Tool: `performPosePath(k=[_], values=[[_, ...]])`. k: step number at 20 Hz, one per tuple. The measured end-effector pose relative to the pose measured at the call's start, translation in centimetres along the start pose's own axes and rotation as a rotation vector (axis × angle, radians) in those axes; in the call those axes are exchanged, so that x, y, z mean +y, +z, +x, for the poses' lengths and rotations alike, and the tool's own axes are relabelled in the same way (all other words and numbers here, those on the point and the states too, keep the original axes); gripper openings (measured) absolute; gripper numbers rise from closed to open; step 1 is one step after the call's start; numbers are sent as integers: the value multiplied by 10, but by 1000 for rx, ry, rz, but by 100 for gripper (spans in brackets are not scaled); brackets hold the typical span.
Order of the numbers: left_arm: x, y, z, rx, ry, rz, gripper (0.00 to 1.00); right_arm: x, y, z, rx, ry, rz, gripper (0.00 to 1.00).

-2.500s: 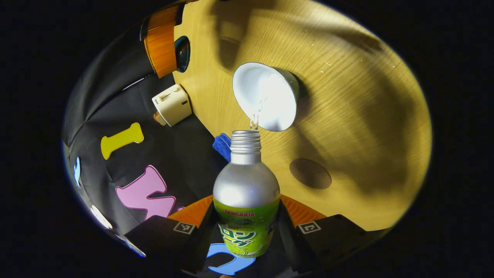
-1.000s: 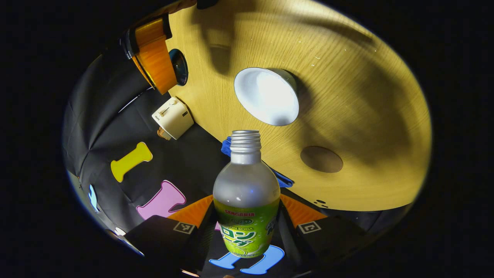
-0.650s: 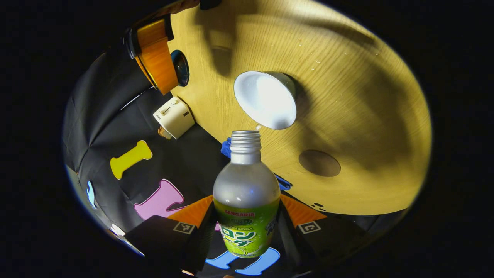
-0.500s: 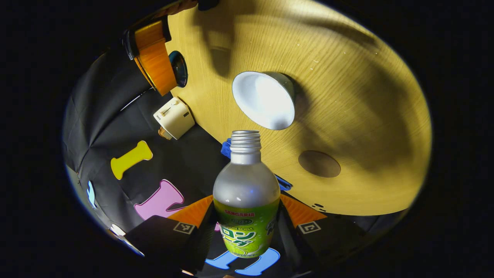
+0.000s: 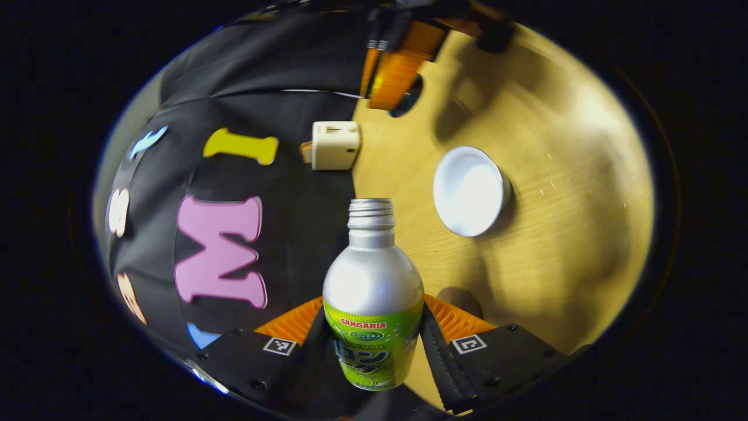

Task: Open the teacup lid with one hand, grasp the water bottle and pour water into the teacup with the other hand; after pouring, place the water bottle on the coaster and then close the teacup lid.

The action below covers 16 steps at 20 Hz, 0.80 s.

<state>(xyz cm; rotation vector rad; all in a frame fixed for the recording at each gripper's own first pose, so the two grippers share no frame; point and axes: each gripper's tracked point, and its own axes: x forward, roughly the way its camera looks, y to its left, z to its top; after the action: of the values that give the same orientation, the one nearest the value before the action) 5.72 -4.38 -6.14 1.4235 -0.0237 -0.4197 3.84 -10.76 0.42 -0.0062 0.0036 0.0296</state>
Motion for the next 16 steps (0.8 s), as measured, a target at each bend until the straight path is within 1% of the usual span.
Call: performPosePath(k=[2,4,6,8,10,12,13,15,16], values=[[0,-6,-4,-26,54,-280,81,-1,0,1,0,0,0,25],[6,-16,-4,-55,116,-531,80,-2,0,1,0,-7,-1,25],[1,-24,3,-87,166,-784,80,-2,0,0,0,-10,-1,25],[2,-28,3,-135,201,-1003,80,-2,0,0,0,-10,-1,25],[7,-34,5,-172,226,-1153,80,-2,0,0,0,-10,0,25],[6,-35,19,-213,198,-1264,80,-2,0,0,0,-10,0,25],[5,-36,24,-218,189,-1298,80,-2,0,0,0,-10,-1,25],[5,-37,20,-217,207,-1339,80,-2,0,1,0,-10,0,25],[3,-34,21,-220,201,-1357,80,-2,0,0,0,-10,0,25]])
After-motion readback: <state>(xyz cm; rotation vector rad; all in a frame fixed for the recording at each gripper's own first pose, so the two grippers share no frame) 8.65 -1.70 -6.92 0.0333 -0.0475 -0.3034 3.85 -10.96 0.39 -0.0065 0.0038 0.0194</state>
